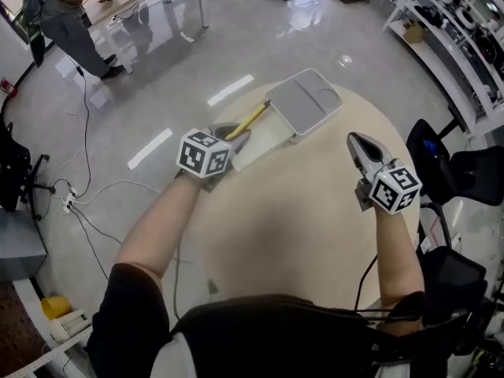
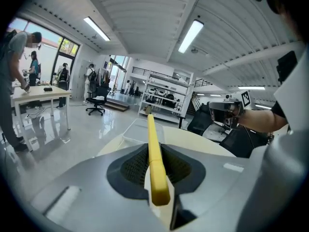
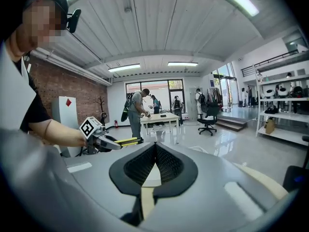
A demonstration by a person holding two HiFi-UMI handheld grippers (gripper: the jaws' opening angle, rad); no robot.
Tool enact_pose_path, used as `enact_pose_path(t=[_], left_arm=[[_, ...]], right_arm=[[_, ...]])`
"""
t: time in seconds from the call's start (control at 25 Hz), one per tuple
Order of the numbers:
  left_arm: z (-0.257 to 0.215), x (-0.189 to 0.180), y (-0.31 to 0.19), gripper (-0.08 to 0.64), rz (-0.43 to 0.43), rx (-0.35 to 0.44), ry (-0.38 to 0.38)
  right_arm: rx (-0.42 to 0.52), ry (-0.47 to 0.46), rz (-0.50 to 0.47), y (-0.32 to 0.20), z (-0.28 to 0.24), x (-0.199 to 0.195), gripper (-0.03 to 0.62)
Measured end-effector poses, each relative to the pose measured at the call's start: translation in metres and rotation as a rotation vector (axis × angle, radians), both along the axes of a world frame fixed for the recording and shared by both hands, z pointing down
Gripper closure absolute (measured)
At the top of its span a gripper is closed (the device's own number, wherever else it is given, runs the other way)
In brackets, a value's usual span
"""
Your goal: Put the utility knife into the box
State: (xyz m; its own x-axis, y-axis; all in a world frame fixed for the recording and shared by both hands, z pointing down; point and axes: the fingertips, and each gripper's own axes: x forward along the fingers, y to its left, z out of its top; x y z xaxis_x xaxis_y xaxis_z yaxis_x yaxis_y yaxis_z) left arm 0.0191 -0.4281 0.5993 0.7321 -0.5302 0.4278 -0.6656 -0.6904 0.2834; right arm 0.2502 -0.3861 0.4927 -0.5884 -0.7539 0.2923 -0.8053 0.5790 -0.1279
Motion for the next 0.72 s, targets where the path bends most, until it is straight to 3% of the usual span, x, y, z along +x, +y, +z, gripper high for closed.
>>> enact_pose_path(t=[0.2,0.56,0.72], left_arm=[[0.052,0.002,-0.039,0.491,0.036,-0.029,-0.106],[0.115,0.010,-0.073,0.491,0.101,-0.023,-0.428],[0.137,0.015,-0.080,0.491,0.104,-0.073,-0.464]], right_arm=[[-0.053,-0.003,-0.028,-0.048,0.046,-0.016,0.578],[-0.057,-0.016,-0.079,-0.102,0.078,-0.034,0.578],[-0.053,-0.016,-0.090,-0.111,0.085,-0.034,0.577]])
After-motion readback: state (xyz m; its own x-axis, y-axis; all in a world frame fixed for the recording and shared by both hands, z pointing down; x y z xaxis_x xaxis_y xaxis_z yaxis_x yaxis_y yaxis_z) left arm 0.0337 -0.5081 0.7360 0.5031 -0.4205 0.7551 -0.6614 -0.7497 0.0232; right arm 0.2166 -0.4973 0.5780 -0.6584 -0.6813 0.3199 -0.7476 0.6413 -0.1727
